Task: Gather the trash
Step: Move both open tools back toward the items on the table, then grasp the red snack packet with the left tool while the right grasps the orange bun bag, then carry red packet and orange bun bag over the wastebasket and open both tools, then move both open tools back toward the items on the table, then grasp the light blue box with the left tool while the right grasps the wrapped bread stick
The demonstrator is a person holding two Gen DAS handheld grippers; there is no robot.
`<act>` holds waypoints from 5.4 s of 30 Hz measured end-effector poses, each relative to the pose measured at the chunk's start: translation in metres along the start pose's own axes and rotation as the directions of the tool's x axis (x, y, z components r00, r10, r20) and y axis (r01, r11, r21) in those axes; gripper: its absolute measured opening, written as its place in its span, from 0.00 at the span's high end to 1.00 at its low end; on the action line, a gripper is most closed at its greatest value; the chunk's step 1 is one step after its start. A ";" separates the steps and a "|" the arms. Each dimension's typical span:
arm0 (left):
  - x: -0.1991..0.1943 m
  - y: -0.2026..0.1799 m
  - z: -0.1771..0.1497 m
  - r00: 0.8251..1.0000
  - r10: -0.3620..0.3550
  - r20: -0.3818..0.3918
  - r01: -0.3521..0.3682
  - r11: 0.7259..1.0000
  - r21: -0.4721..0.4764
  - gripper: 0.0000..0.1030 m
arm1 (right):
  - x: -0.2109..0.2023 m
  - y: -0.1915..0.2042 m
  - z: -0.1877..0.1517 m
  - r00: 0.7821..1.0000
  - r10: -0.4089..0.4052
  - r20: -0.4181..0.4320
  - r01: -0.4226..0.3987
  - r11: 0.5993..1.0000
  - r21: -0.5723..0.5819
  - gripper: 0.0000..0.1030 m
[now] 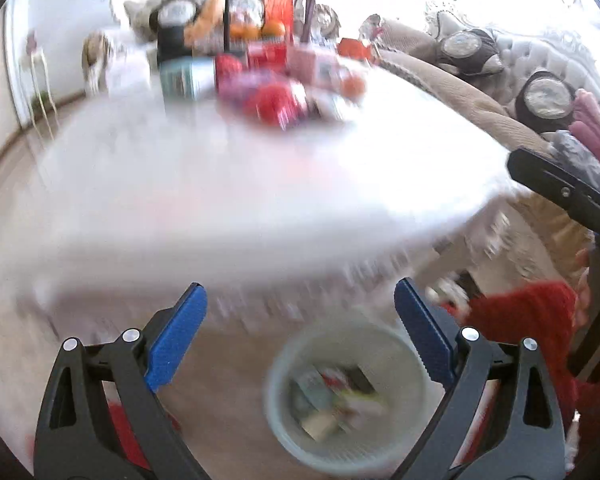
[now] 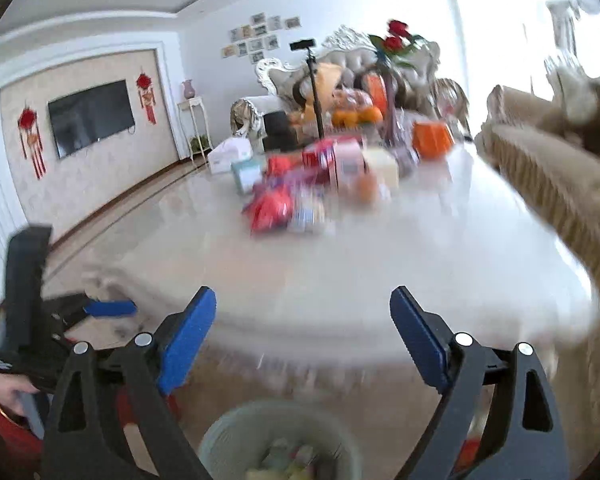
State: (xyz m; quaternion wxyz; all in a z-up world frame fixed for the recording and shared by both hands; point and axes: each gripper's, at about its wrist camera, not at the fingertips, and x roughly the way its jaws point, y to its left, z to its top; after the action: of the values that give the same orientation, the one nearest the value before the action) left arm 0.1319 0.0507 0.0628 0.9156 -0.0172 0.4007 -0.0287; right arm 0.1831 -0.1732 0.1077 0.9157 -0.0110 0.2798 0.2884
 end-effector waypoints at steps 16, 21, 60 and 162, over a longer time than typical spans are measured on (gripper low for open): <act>0.122 0.028 0.146 0.989 0.109 -0.098 -0.108 0.994 0.015 0.11 | 0.149 -0.072 0.092 0.976 -0.122 -0.178 0.123 0.992 -0.005 0.18; 0.137 0.037 0.158 0.986 0.129 -0.105 -0.127 0.992 0.023 0.11 | 0.171 -0.065 0.090 0.970 -0.116 -0.212 0.106 0.993 -0.058 0.18; 0.021 0.035 0.092 0.999 -0.034 0.040 0.036 0.997 -0.064 0.58 | 0.038 -0.027 0.040 0.989 0.093 -0.115 -0.082 0.992 0.095 0.51; 0.206 0.172 0.250 0.926 0.295 -0.234 -0.371 0.825 -0.425 0.10 | 0.202 0.012 0.071 0.946 -0.053 -0.320 0.006 0.989 -0.146 0.21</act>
State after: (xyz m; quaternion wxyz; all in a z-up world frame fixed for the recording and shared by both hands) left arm 0.4624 0.2104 0.0721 0.8409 -0.1620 0.4640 0.2268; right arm 0.3492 -0.0450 0.0647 0.8584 -0.1279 0.4045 0.2883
